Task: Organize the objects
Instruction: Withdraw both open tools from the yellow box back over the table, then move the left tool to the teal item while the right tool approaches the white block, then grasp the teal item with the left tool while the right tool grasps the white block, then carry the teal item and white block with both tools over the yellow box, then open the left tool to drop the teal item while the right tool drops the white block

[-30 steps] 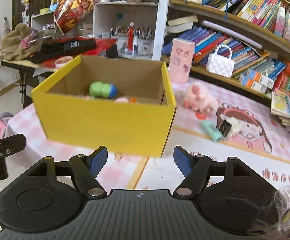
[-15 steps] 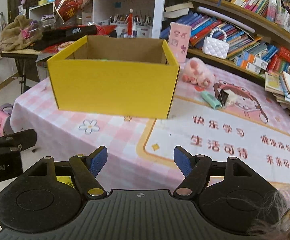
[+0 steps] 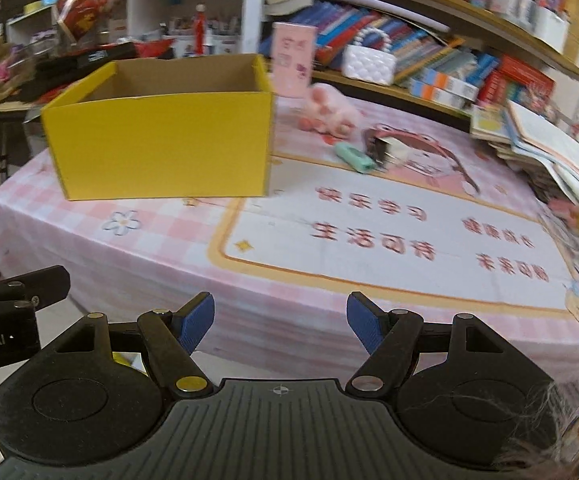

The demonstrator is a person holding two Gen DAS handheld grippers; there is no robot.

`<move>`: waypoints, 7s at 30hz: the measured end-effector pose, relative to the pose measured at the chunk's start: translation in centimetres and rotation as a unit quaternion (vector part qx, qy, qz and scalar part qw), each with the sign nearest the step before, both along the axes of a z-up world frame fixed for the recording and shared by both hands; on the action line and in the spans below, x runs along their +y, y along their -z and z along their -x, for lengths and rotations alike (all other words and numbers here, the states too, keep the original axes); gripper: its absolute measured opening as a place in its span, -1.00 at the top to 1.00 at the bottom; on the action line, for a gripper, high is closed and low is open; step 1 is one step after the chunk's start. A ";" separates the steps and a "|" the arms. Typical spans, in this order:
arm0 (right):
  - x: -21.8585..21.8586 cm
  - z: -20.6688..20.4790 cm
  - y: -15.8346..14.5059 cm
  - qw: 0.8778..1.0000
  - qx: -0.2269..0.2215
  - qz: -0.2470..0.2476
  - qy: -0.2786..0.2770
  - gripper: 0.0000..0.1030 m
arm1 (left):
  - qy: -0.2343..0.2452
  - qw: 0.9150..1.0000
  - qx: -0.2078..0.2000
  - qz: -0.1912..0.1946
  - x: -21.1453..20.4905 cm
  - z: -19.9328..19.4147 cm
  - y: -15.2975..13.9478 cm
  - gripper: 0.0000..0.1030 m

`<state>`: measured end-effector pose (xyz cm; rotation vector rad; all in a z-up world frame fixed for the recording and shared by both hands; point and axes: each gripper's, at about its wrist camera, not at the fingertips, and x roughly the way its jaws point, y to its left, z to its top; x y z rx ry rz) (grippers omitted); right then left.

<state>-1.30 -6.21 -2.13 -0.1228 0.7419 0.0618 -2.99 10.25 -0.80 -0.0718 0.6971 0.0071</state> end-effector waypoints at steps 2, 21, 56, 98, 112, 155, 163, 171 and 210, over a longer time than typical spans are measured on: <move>-0.7 0.2 0.0 1.000 0.001 0.000 0.014 -0.38 | 0.014 1.000 0.000 0.001 -0.7 -0.2 0.0 -0.71; -7.9 0.1 0.1 0.994 0.007 -0.005 0.109 -0.38 | 0.120 0.993 0.008 -0.002 -7.9 -3.3 0.4 -0.71; -18.7 -14.6 0.1 0.996 0.016 -0.057 0.064 -0.32 | 0.099 0.995 0.009 0.000 -19.2 -15.4 0.7 -0.30; -19.5 -30.0 0.9 0.995 -0.001 -0.063 -0.082 -0.32 | -0.007 0.998 0.054 0.028 -19.2 -27.4 2.7 0.68; -15.4 -33.0 2.6 0.981 0.036 -0.047 -0.186 -0.60 | -0.025 0.995 0.078 0.063 -17.7 -21.3 2.1 0.67; -9.2 -13.0 -0.9 0.990 0.076 -0.102 -0.061 0.15 | 0.010 0.996 0.026 0.090 -7.0 -10.3 0.2 0.67; -3.9 -9.5 -0.4 0.985 0.092 -0.099 -0.104 0.15 | -0.021 0.995 0.037 0.093 -2.4 -6.3 0.5 0.67; -0.1 -6.1 -0.3 0.983 0.090 -0.101 -0.122 0.15 | -0.029 0.995 0.033 0.091 0.7 -3.0 0.5 0.67; 5.7 -16.3 -7.6 0.978 -0.060 -0.093 -0.175 0.15 | -0.064 0.989 -0.109 0.076 5.1 -11.9 -6.0 0.67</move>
